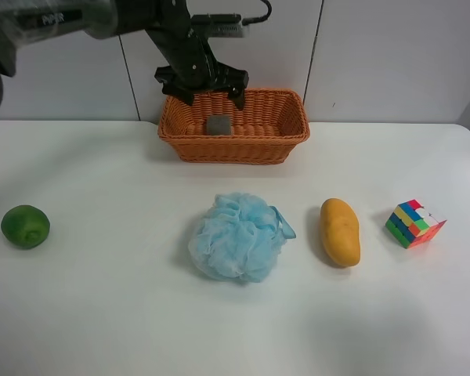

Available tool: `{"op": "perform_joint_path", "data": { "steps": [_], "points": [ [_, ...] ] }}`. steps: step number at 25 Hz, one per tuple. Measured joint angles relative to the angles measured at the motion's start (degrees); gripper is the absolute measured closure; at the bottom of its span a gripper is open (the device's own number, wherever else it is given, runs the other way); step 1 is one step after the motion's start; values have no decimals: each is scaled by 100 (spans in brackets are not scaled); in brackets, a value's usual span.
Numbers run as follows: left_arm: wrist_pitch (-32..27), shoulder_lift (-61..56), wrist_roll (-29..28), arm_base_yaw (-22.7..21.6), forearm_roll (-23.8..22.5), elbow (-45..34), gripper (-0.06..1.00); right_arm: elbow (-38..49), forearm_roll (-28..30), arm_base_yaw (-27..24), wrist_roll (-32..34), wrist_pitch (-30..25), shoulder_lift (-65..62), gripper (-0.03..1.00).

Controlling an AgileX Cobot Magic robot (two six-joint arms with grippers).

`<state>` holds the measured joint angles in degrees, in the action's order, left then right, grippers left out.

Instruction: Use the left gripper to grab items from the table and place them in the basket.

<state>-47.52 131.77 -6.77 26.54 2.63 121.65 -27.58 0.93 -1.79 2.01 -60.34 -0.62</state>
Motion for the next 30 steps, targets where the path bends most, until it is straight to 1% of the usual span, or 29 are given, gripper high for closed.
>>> {"op": "perform_joint_path", "data": {
  "steps": [4,7,9,11,14,17,18,20,23,25,27,30],
  "points": [
    [-1122,-714,0,0,-7,0,-5,0,0,0,0,0,0,-3],
    [-1934,-1229,0,0,-217,0,-5,0,0,0,0,0,0,-3],
    [-2094,-1551,77,0,-439,-57,-5,0,0,0,0,0,0,-3],
    [-2130,-1889,168,0,-526,-338,-5,0,0,0,0,0,0,-3],
    [-2142,-2527,201,-19,-568,-1090,-5,0,0,0,0,0,0,-3],
    [-2100,-3374,214,-57,-563,-2341,-5,0,0,0,0,0,0,-3],
    [-1956,-3646,214,-62,-557,-2824,-5,0,0,0,0,0,0,-3],
    [-1459,-4343,214,-62,-536,-3797,-5,0,0,0,0,0,0,-3],
    [-812,-5387,214,-62,-460,-5047,-5,0,0,0,0,0,0,-3],
    [-662,-6033,214,-62,-383,-5724,-5,0,0,0,0,0,0,-3],
    [-690,-6669,214,-62,-348,-6341,-5,0,0,0,0,0,0,-3],
    [-807,-7534,214,-62,-263,-7012,-5,0,0,0,0,0,0,-3]
  ]
}}
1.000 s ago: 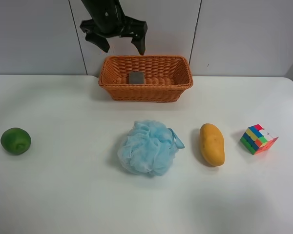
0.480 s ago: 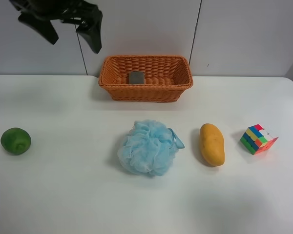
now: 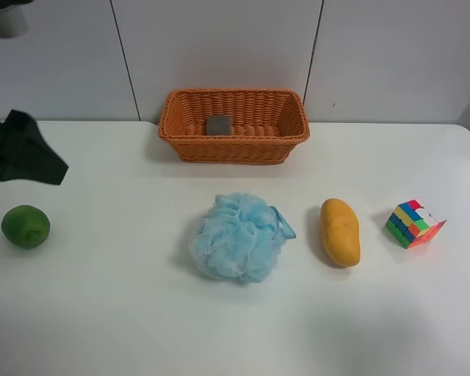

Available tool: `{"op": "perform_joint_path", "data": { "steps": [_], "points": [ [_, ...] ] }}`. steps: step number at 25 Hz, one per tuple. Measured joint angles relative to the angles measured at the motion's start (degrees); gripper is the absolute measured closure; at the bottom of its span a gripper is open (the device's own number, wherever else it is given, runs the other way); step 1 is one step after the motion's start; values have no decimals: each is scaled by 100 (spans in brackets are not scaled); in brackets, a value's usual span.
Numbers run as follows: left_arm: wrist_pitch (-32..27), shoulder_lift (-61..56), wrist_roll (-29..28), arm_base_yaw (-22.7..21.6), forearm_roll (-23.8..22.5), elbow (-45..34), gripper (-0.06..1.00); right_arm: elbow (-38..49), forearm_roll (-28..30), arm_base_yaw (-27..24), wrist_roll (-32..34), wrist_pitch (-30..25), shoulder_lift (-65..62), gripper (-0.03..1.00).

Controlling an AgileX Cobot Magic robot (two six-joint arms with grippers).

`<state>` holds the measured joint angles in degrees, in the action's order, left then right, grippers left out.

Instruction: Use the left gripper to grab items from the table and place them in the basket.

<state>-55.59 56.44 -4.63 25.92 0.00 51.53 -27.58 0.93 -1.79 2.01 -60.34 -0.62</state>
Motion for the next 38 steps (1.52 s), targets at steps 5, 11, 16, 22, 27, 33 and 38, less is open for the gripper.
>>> {"op": "perform_joint_path", "data": {
  "steps": [5,11,16,22,27,33,38],
  "points": [
    [-20,-1367,0,-15,0,-859,-5,0,0,0,0,0,0,-3],
    [-28,-2808,21,-752,0,-1663,-5,0,0,0,0,0,0,-3],
    [-197,-3717,337,-1539,0,-2037,-5,0,0,0,0,0,0,-3],
    [-675,-4424,641,-2156,0,-2052,-5,0,0,0,0,0,0,-3],
    [-712,-5016,665,-2337,0,-2056,-5,0,0,0,0,0,0,-3],
    [-716,-5616,689,-2344,30,-2056,-5,0,0,0,0,0,0,-3],
    [-720,-5652,689,-2344,36,-2056,-5,0,0,0,0,0,0,-3]
  ]
}}
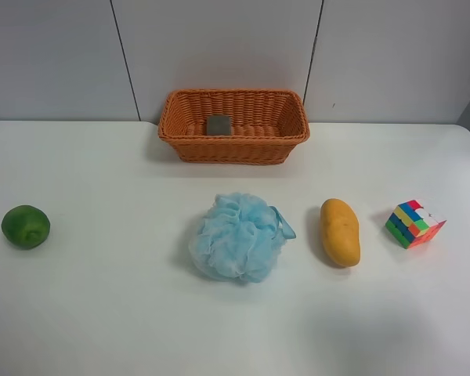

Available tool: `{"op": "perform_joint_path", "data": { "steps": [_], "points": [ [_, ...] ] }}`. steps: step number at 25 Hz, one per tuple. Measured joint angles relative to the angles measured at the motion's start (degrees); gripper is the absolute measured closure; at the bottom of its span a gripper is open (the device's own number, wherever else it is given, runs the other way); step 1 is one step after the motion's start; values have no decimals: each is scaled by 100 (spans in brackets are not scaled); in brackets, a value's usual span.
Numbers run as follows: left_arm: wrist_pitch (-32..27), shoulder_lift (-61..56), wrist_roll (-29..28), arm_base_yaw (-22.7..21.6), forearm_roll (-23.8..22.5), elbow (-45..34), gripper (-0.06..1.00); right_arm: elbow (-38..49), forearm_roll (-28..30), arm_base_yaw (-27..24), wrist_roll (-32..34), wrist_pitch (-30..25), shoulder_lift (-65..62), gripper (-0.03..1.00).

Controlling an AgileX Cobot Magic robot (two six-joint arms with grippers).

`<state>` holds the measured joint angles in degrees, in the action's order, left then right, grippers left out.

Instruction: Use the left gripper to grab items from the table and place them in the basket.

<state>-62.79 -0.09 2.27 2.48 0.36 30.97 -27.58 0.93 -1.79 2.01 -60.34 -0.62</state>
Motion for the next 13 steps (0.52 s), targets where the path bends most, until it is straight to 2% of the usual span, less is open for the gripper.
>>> {"op": "perform_joint_path", "data": {
  "steps": [13],
  "points": [
    [0,0,0,0,0,0,-5,0,0,0,0,0,0,-3]
  ]
}}
